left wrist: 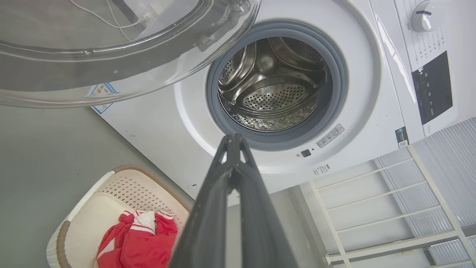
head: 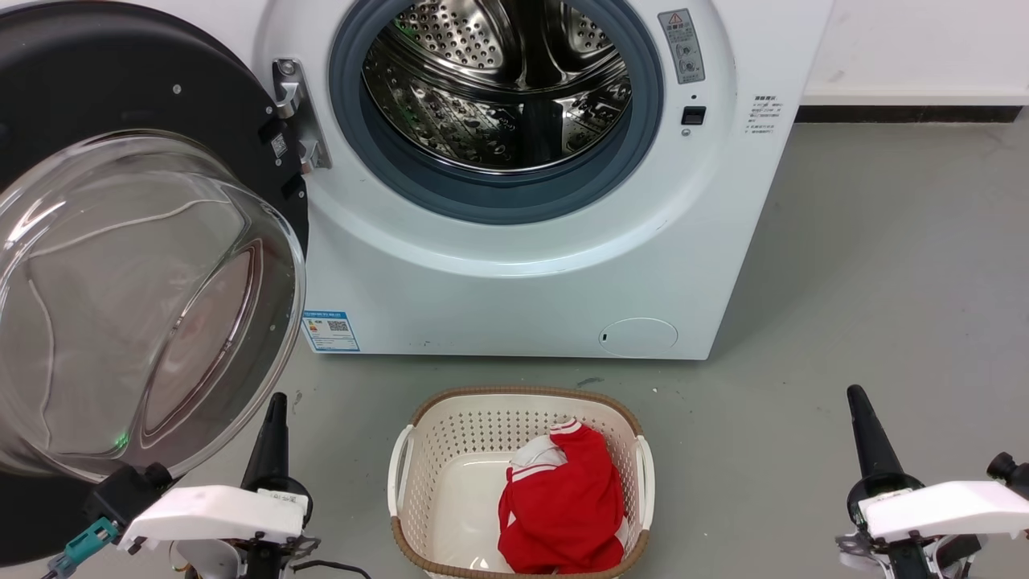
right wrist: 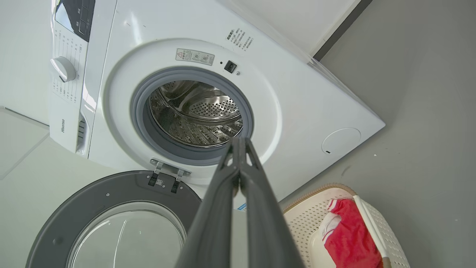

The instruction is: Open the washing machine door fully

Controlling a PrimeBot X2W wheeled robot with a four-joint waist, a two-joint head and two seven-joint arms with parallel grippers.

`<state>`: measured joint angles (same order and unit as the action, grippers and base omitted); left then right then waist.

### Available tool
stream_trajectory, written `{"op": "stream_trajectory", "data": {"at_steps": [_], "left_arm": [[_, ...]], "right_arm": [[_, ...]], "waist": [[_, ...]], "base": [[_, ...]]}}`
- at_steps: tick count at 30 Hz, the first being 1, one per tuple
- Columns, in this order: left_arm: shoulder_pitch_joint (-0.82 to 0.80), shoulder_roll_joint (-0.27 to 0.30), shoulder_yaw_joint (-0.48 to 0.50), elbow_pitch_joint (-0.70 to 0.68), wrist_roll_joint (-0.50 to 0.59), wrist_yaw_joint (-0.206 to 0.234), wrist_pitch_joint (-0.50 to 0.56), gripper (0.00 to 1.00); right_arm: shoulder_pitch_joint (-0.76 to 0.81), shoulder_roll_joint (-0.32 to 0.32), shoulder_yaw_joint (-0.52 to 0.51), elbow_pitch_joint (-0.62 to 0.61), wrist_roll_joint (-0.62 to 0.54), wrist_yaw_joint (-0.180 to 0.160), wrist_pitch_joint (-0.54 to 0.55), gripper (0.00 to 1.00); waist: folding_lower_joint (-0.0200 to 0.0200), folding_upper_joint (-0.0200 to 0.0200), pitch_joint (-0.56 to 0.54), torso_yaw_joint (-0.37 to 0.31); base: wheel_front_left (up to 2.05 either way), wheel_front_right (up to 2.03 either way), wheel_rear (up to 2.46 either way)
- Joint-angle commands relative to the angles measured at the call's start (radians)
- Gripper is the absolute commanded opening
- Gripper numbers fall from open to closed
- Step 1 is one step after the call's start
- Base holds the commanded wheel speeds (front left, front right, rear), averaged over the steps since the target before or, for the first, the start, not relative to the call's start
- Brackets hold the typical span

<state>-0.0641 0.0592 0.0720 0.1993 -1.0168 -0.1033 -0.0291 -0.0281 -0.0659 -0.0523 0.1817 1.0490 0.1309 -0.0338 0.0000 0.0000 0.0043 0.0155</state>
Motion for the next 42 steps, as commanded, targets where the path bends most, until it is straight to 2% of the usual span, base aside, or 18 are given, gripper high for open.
{"op": "stream_trajectory", "data": {"at_steps": [1, 42], "left_arm": [[-0.022, 0.001, 0.005, -0.006, -0.025, -0.004, 0.006, 0.0], [-0.044, -0.006, 0.032, 0.032, -0.424, -0.022, 0.105, 0.0]], "right_arm": [[-0.027, -0.008, -0.003, -0.005, 0.026, 0.0, 0.006, 0.0], [-0.067, -0.004, -0.028, 0.042, 0.416, 0.0, 0.093, 0.0]], "waist": [[0.0, 0.0, 0.0, 0.0], [0.0, 0.0, -0.001, -0.01]], "base": [[0.0, 0.0, 0.0], [0.0, 0.0, 0.0]]}}
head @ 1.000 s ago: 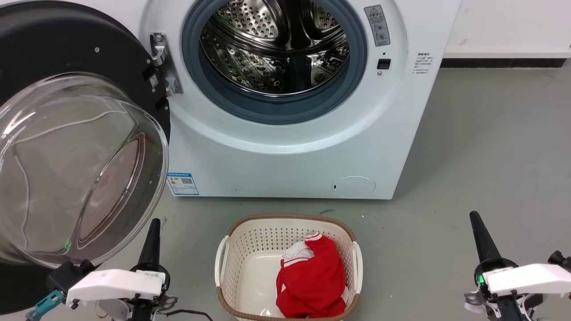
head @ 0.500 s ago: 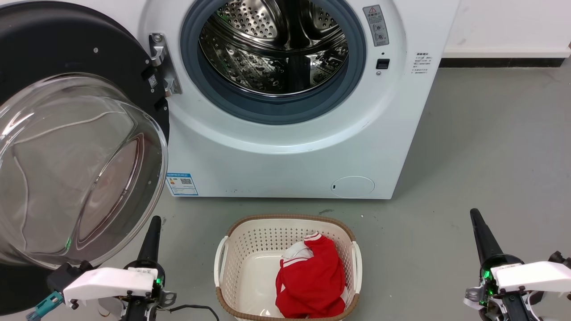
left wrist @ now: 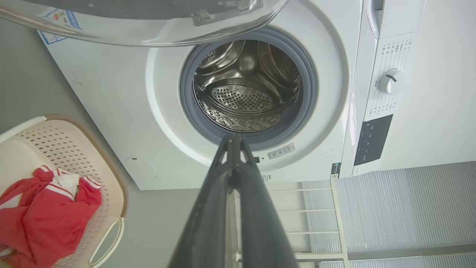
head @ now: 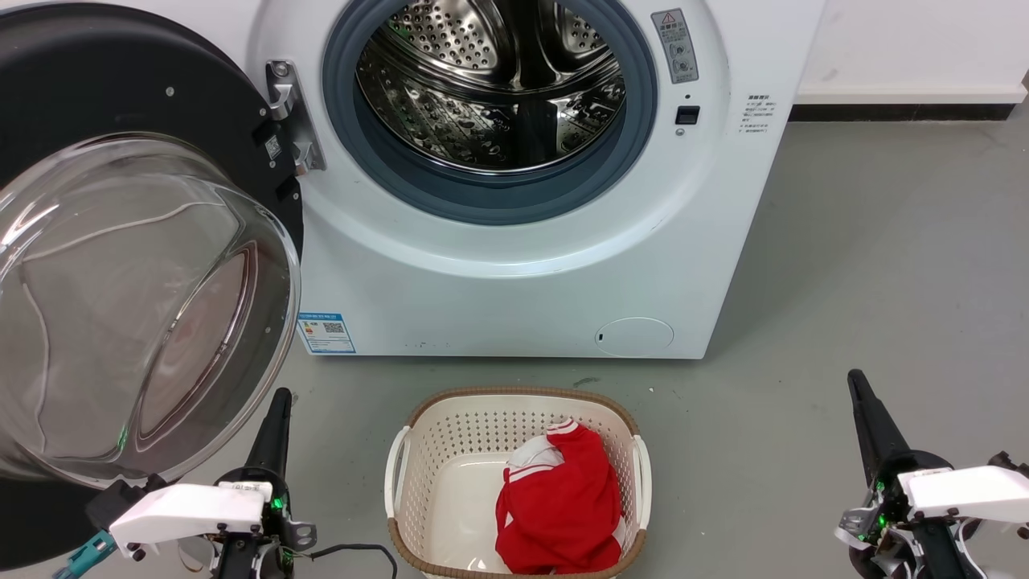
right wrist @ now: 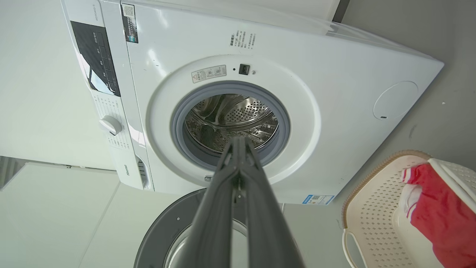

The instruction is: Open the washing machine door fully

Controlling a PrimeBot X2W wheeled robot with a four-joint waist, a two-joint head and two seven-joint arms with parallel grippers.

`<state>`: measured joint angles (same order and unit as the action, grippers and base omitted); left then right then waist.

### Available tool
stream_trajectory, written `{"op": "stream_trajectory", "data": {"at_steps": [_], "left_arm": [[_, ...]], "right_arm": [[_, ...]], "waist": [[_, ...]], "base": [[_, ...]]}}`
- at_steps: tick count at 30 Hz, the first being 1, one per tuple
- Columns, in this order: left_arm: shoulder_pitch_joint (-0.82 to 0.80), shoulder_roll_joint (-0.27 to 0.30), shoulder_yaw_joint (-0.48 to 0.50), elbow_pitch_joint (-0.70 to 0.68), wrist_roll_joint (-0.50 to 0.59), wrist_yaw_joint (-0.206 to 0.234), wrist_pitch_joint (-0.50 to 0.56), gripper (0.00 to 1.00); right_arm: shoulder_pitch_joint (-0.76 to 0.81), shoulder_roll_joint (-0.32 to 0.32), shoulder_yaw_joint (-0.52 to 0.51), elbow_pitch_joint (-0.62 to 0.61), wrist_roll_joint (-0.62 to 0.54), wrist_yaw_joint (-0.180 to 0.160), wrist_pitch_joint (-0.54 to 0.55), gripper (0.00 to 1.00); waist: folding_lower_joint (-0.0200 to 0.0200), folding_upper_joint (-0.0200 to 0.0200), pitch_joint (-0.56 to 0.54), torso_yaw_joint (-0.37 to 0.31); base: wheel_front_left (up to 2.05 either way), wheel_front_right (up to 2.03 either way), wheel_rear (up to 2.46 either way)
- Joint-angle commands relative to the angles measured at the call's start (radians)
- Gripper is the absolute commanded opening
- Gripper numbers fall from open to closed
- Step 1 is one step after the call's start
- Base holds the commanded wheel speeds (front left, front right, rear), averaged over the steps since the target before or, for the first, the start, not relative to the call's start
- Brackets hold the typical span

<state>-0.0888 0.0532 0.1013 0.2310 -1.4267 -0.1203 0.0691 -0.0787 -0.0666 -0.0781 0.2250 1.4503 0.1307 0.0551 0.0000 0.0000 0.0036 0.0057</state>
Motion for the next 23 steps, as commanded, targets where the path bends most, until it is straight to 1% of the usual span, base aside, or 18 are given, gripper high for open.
{"op": "stream_trajectory", "data": {"at_steps": [1, 23], "left_arm": [[-0.019, 0.0, 0.003, 0.001, -0.022, -0.006, 0.008, 0.0], [-0.024, -0.004, 0.015, 0.016, -0.18, -0.012, 0.046, 0.0]], "right_arm": [[-0.017, -0.003, -0.003, 0.0, 0.023, 0.0, 0.006, 0.0], [-0.033, 0.0, -0.015, 0.02, 0.175, 0.0, 0.043, 0.0]], "waist": [[0.0, 0.0, 0.0, 0.0], [0.0, 0.0, 0.0, -0.005]], "base": [[0.0, 0.0, 0.0], [0.0, 0.0, 0.0]]}}
